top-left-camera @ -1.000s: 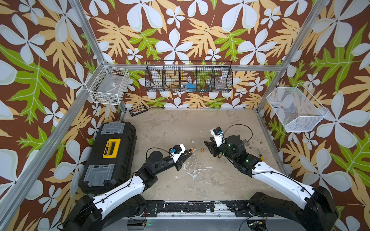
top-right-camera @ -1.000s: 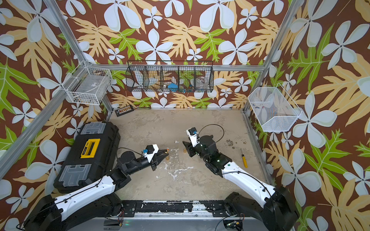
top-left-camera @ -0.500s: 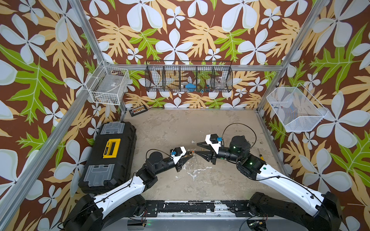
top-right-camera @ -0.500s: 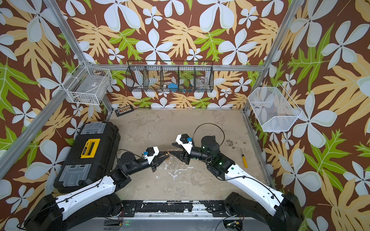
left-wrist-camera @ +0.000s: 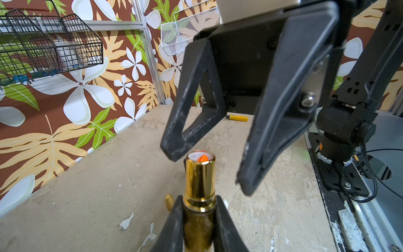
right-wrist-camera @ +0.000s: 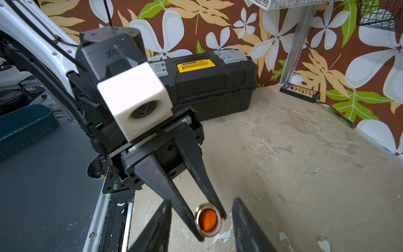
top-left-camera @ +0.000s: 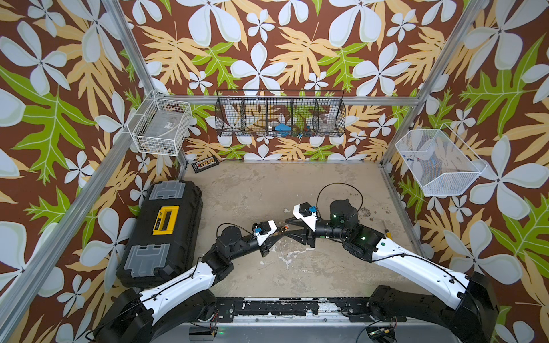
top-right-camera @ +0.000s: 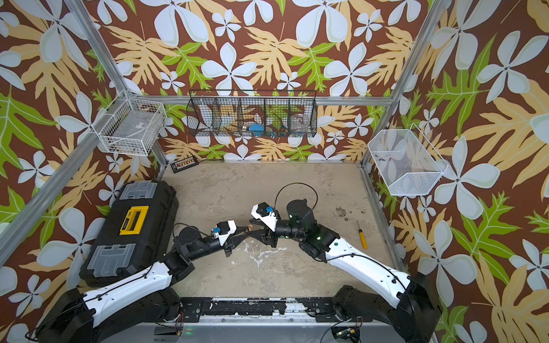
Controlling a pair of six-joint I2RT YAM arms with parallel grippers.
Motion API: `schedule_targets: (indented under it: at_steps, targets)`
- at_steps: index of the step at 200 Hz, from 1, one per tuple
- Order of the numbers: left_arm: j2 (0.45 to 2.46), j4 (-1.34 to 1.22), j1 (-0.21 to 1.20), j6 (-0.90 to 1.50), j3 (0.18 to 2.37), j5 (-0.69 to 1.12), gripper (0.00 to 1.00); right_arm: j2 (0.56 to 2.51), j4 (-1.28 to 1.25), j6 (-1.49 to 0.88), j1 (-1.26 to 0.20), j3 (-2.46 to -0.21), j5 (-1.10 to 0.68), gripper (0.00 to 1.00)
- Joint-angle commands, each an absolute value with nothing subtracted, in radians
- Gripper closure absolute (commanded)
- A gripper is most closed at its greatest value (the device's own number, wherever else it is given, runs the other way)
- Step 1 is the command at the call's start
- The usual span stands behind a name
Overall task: Open the lipstick cap
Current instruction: Place the lipstick at the center of the board.
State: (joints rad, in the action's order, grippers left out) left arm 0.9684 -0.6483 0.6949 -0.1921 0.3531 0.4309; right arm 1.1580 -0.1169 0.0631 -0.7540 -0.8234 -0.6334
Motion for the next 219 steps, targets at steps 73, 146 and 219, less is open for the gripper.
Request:
schedule_targets:
  at_steps: [73,146,219]
  targets:
    - [0.967,-0.683,0.695,-0.199,0.357,0.451,0.87,1.183,-0.058,0.084,-0.759,-0.853,-0.626,0.69]
    - [0.969,-0.683,0.695,-0.202,0.359,0.449,0.84,1.183,-0.033,0.102,-0.759,-0.855,-0.641,0.77]
    - [0.974,-0.683,0.695,-0.198,0.360,0.449,0.78,1.175,-0.029,0.108,-0.759,-0.853,-0.627,0.79]
